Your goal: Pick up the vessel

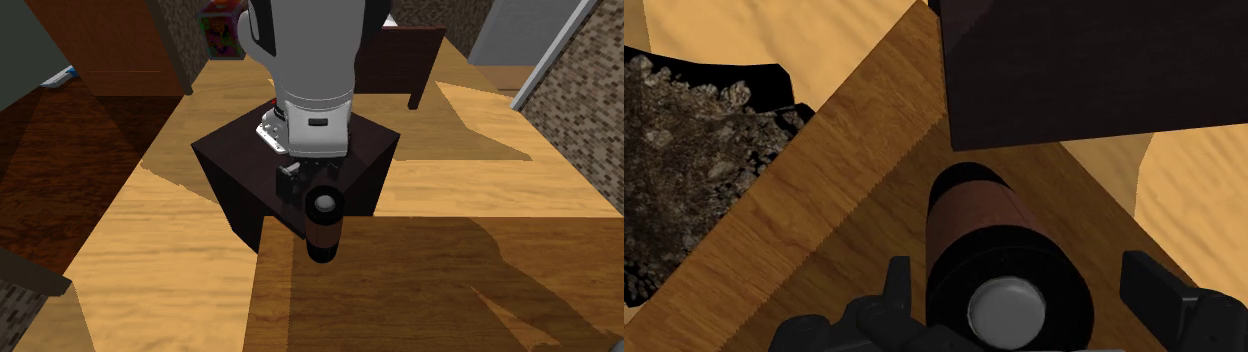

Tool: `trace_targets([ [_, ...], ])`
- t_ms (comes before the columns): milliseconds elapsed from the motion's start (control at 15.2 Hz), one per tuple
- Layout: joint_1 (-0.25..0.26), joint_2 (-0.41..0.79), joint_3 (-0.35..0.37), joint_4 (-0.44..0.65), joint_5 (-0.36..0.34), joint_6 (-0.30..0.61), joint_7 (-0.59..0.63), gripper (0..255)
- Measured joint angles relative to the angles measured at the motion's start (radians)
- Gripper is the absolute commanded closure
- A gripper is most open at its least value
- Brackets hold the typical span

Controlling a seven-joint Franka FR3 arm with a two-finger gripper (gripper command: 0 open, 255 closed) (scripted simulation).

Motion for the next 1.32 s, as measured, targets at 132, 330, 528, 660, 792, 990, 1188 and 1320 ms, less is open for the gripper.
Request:
trace_targets([
  [132, 0.0, 0.023, -0.01, -0.012, -0.003, 0.036, -0.005, 0],
  [330, 0.009, 0.072, -0.026, -0.027, 0.002, 0.097, -0.012, 0],
  [528, 0.011, 0.086, -0.031, -0.032, 0.003, 0.118, -0.014, 255],
  [660, 0.011, 0.087, -0.031, -0.033, 0.003, 0.12, -0.014, 255],
  [792, 0.011, 0.087, -0.031, -0.032, 0.003, 0.121, -0.014, 255],
  [990, 0.011, 0.087, -0.032, -0.033, 0.003, 0.121, -0.014, 255],
  [1188, 0.011, 0.082, -0.029, -0.031, 0.003, 0.114, -0.012, 255],
  [1320, 0.007, 0.06, -0.022, -0.026, 0.0, 0.085, -0.009, 255],
])
